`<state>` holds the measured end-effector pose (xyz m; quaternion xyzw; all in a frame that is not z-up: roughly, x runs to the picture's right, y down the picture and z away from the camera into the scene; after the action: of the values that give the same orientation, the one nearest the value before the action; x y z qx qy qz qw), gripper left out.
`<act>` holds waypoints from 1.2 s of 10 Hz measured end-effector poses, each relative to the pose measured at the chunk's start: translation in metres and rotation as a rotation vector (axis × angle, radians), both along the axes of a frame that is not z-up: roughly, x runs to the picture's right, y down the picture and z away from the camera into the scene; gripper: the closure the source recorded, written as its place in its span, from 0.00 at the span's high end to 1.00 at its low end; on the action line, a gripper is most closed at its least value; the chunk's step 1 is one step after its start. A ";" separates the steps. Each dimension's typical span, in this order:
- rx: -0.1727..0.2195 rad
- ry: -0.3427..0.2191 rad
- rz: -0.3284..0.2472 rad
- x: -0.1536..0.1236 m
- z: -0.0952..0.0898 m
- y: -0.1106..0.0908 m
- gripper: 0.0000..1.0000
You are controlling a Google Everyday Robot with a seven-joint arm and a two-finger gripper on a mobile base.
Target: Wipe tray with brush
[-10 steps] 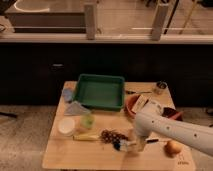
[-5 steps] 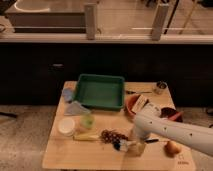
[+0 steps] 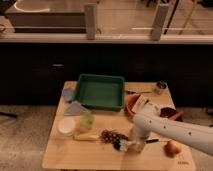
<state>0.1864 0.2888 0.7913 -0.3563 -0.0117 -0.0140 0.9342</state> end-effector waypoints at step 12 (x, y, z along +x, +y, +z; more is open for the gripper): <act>0.030 0.005 -0.019 0.008 -0.007 -0.017 0.00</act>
<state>0.1940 0.2716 0.7842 -0.3422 -0.0059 -0.0222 0.9393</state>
